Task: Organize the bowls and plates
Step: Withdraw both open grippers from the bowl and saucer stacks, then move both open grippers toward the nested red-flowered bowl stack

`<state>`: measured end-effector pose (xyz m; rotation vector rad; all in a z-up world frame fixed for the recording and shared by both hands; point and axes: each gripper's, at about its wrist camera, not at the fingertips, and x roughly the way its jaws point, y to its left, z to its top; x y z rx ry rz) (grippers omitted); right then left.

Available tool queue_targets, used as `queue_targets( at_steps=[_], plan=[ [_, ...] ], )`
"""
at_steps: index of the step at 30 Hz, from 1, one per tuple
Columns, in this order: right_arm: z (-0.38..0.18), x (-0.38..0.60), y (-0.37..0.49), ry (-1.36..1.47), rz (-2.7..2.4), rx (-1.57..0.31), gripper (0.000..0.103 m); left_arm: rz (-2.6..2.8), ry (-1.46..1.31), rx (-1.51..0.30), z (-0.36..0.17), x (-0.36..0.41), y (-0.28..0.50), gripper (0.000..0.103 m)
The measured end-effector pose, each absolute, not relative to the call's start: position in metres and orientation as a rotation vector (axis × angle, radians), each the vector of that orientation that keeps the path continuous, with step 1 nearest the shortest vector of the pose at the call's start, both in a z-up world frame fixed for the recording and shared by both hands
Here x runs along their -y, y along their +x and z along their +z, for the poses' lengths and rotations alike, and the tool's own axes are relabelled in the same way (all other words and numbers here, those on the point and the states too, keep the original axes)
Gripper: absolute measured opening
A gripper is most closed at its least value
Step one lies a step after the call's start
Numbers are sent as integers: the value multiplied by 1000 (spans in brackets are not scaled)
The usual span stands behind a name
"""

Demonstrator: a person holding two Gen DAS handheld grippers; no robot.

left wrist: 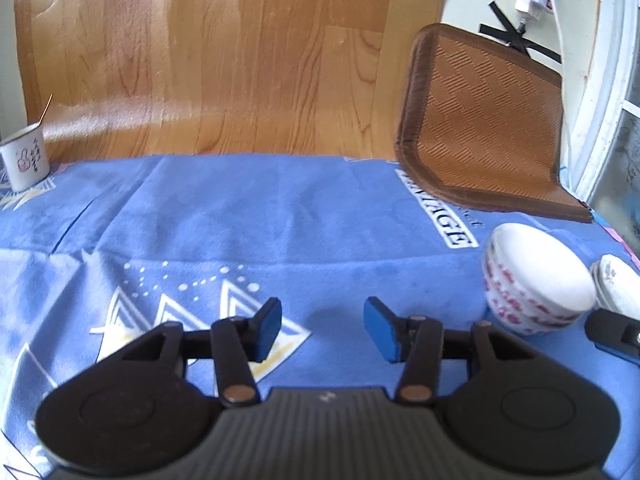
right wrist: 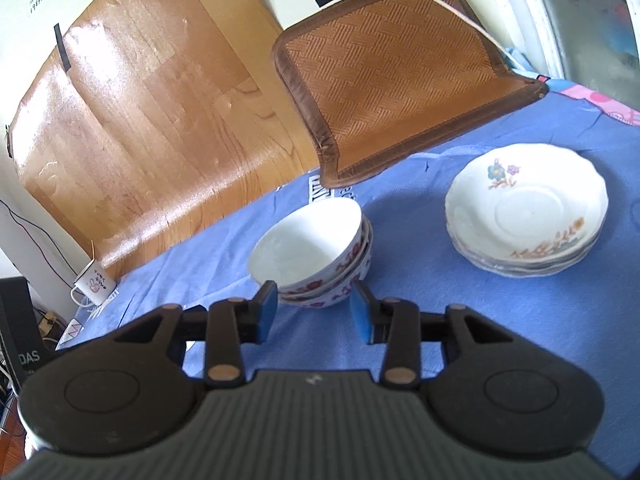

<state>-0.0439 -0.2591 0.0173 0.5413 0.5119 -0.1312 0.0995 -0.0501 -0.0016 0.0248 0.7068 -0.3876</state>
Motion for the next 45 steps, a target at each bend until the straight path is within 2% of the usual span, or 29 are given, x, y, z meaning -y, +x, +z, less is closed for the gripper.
queue_targets(
  at_steps=[8, 36, 42, 45],
  plan=[
    [9, 248, -39, 525, -108, -558, 44, -340, 13, -707, -15, 32, 107, 49],
    [10, 259, -43, 561, -143, -542, 44, -314, 83, -662, -20, 39, 101, 61],
    [13, 267, -45, 575, -156, -522, 45, -310, 84, -669, -20, 39, 103, 70],
    [15, 271, -46, 580, -161, -514, 45, -311, 82, -674, -20, 38, 103, 70]
  ],
)
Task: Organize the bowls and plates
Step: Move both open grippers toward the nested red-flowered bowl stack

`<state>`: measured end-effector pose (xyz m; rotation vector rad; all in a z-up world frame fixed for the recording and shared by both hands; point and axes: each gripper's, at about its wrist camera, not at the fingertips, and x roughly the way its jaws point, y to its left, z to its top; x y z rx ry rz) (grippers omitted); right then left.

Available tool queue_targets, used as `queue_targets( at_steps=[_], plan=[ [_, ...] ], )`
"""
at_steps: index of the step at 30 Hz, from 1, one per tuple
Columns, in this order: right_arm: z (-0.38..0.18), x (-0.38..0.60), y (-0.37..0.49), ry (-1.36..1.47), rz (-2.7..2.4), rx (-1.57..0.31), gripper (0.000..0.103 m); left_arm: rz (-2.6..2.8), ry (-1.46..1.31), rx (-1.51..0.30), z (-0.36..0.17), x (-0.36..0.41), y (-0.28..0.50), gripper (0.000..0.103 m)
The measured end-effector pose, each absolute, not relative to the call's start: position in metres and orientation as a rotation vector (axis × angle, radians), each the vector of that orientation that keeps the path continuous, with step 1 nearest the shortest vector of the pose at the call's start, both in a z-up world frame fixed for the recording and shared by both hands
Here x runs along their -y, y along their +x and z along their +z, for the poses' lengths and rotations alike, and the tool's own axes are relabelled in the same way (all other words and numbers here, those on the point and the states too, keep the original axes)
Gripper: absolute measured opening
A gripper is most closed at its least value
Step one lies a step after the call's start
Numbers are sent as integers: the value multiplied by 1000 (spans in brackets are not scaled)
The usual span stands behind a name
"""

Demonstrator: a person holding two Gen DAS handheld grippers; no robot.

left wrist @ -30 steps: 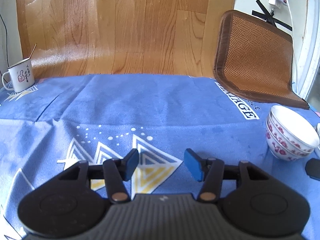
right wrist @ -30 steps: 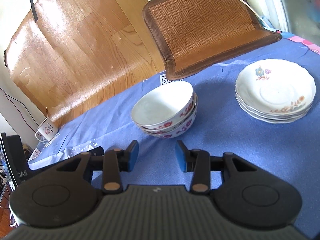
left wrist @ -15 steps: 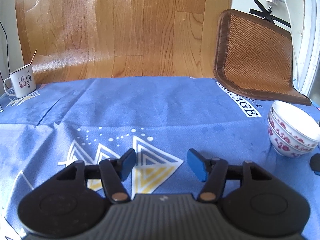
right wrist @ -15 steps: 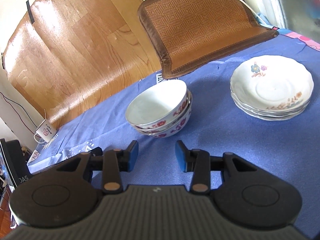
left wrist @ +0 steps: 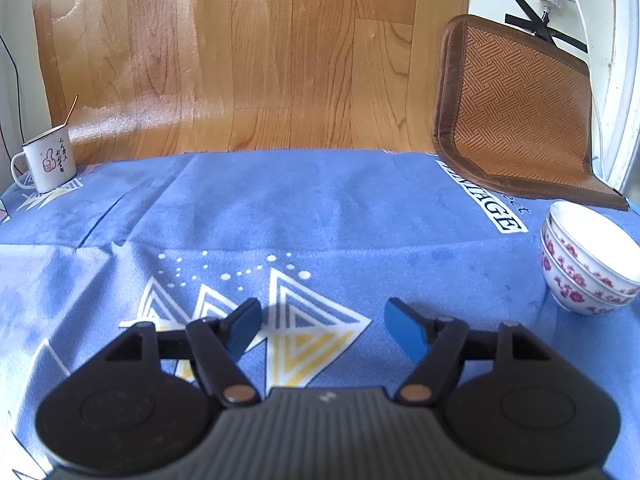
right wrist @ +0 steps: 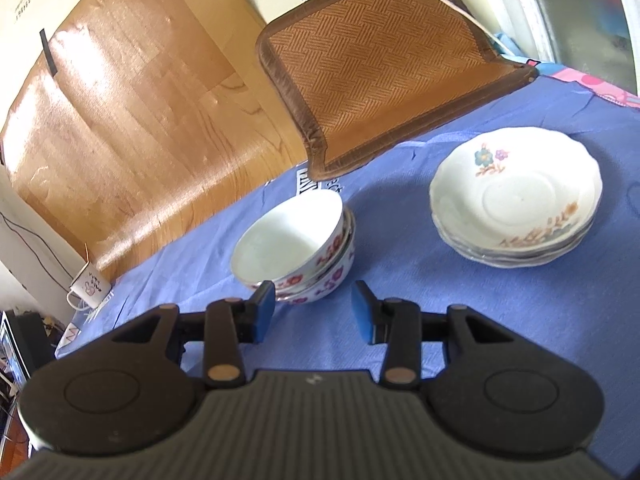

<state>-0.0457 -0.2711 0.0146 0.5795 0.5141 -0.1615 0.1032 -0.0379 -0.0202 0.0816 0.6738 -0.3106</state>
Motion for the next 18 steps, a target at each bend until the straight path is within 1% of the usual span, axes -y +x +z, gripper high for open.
queue_targets(
  at_steps=[4, 7, 10, 12, 14, 15, 18],
  plan=[
    [16, 276, -47, 584, -170, -503, 45, -311, 81, -678, -20, 38, 104, 70],
    [16, 278, -47, 585, -176, -501, 45, -325, 64, -693, -18, 36, 105, 74],
    [16, 281, -47, 589, -184, -501, 46, -373, 0, -714, -11, 31, 106, 76],
    [16, 282, -47, 592, -187, -500, 46, -395, -20, -714, -6, 30, 104, 78],
    [16, 281, -47, 592, -188, -499, 46, -428, -32, -714, -1, 31, 102, 89],
    [16, 281, -47, 592, -188, -499, 46, -447, -38, -711, 2, 31, 101, 90],
    [16, 282, -48, 598, -191, -496, 46, -501, -54, -704, 12, 36, 97, 92]
  ],
)
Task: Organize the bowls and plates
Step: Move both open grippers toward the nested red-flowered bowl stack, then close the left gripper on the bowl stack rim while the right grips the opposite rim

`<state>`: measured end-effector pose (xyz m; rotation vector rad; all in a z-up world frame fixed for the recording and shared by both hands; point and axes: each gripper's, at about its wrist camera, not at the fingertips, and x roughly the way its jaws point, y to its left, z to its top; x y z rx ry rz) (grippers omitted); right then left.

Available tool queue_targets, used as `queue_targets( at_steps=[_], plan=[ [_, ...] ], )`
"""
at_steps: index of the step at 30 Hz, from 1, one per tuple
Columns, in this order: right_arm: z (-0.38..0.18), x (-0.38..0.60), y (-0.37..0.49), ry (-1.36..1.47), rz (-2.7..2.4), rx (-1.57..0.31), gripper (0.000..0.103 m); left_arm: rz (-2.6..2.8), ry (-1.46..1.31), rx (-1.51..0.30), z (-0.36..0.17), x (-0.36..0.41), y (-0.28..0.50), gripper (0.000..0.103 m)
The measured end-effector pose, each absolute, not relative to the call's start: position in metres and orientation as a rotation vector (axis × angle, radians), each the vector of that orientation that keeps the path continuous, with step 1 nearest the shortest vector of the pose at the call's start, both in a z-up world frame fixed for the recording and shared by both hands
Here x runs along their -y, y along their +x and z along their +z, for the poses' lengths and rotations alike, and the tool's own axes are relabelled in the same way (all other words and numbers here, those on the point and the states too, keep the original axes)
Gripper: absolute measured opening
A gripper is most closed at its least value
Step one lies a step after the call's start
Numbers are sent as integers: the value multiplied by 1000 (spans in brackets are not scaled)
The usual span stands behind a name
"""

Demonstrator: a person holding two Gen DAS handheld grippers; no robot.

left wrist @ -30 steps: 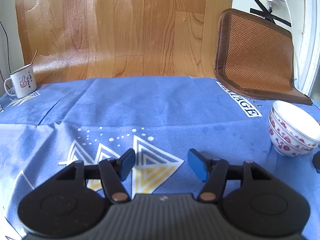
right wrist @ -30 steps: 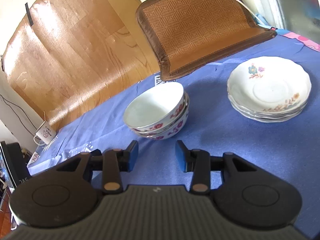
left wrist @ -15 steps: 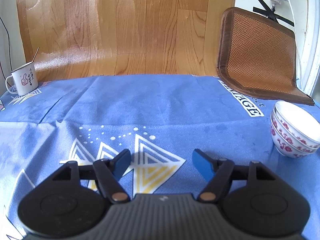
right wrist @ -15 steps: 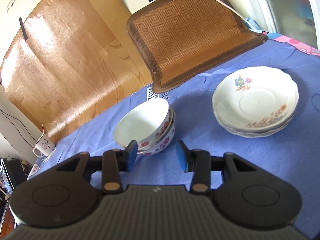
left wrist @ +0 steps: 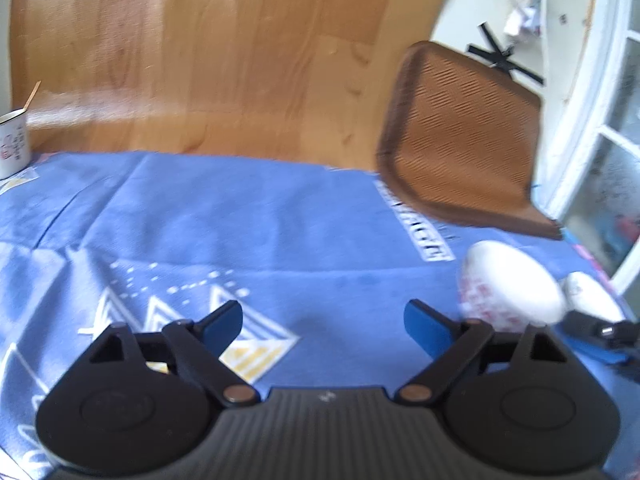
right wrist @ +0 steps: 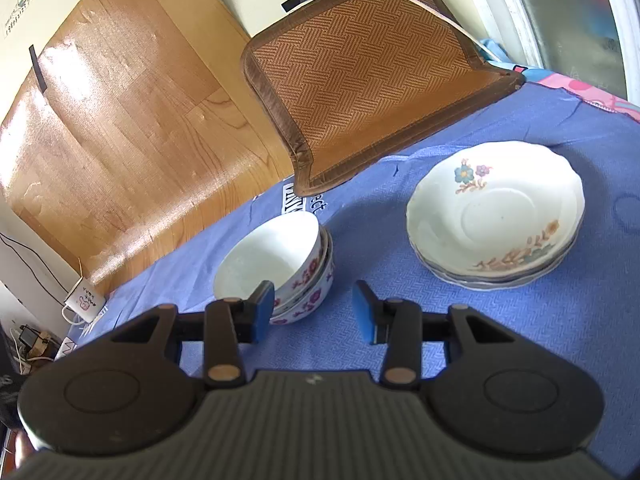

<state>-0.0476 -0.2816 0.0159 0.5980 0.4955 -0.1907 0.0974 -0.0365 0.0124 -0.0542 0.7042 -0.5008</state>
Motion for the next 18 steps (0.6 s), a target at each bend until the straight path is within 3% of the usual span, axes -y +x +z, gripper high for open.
queue_targets(
  at_steps=[9, 14, 18],
  plan=[
    [22, 288, -49, 606, -190, -472, 47, -681, -146, -769, 38, 62, 104, 93],
    [28, 298, -42, 624, -173, -465, 47, -730, -139, -839, 39, 88, 118, 79],
    [27, 303, -31, 599, -153, -496, 47, -749, -137, -904, 34, 104, 130, 75]
  ],
)
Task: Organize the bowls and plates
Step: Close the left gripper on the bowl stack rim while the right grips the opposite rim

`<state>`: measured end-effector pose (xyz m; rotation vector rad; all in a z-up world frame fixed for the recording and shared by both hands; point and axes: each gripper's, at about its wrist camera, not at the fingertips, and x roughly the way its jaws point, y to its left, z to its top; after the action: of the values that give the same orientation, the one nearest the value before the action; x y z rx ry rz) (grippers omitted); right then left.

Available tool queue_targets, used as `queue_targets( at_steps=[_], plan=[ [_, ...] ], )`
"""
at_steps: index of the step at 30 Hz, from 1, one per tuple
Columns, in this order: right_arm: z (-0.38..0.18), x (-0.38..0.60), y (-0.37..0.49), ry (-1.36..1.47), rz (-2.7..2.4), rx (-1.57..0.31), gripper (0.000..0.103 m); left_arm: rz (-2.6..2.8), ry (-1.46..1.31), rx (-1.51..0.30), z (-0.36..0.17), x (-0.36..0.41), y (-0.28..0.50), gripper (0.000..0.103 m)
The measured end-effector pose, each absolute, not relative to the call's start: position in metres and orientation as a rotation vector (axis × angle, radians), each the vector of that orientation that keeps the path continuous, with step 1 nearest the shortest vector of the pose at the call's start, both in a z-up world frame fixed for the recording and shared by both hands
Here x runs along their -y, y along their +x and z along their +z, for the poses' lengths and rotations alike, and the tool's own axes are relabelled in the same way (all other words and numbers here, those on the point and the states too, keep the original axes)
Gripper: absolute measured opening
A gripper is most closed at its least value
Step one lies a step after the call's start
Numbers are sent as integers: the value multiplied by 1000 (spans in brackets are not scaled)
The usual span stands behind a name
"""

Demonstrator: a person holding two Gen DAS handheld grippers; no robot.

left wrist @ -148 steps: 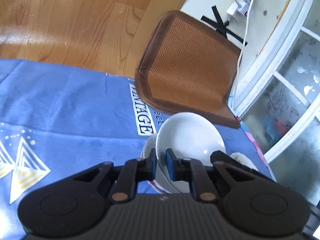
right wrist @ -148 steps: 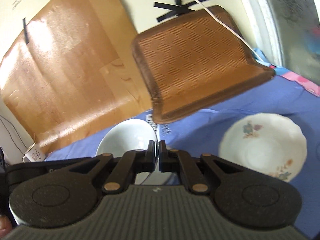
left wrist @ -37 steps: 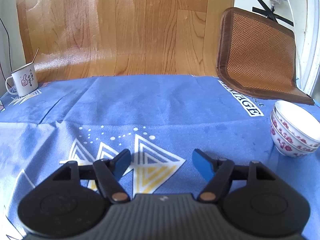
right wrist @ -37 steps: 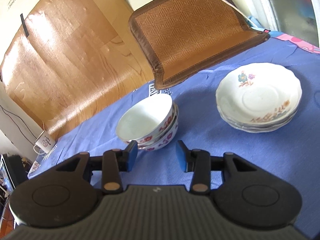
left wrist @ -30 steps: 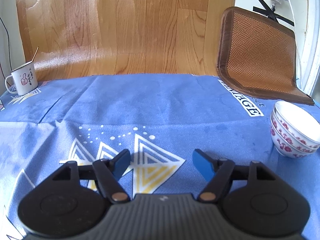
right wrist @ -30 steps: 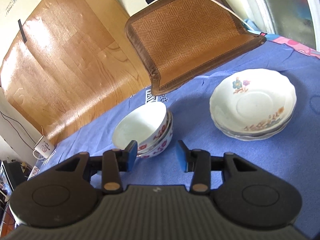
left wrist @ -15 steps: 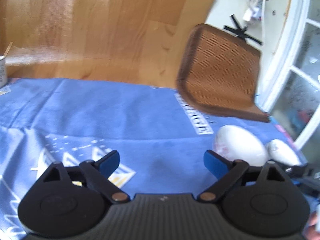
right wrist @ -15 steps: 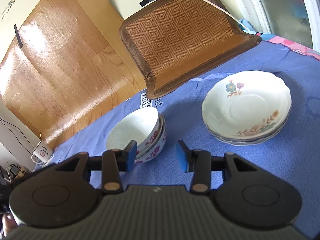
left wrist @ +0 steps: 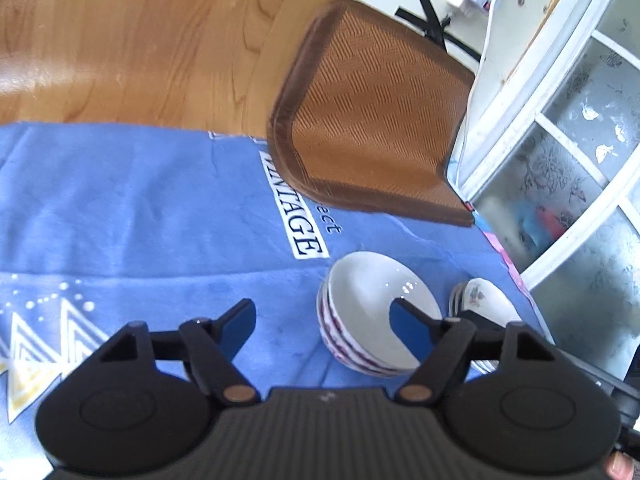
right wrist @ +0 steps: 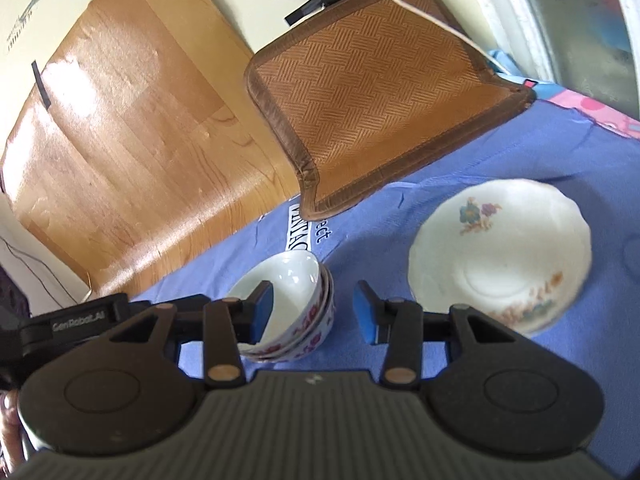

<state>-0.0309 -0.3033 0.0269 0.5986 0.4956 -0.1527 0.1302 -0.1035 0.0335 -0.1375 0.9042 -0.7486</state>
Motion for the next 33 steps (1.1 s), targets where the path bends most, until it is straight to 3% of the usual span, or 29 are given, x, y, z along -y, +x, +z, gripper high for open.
queue_targets(
  at_steps=[10, 17, 33],
  plan=[
    [19, 314, -10, 589, -100, -603, 47, -726, -73, -927, 26, 119, 138, 73],
    [19, 323, 7, 622, -78, -680, 40, -735, -99, -978, 18, 122, 147, 62],
    [23, 322, 22, 567, -55, -792, 36, -738, -112, -1000, 5, 126, 148, 62]
  ],
)
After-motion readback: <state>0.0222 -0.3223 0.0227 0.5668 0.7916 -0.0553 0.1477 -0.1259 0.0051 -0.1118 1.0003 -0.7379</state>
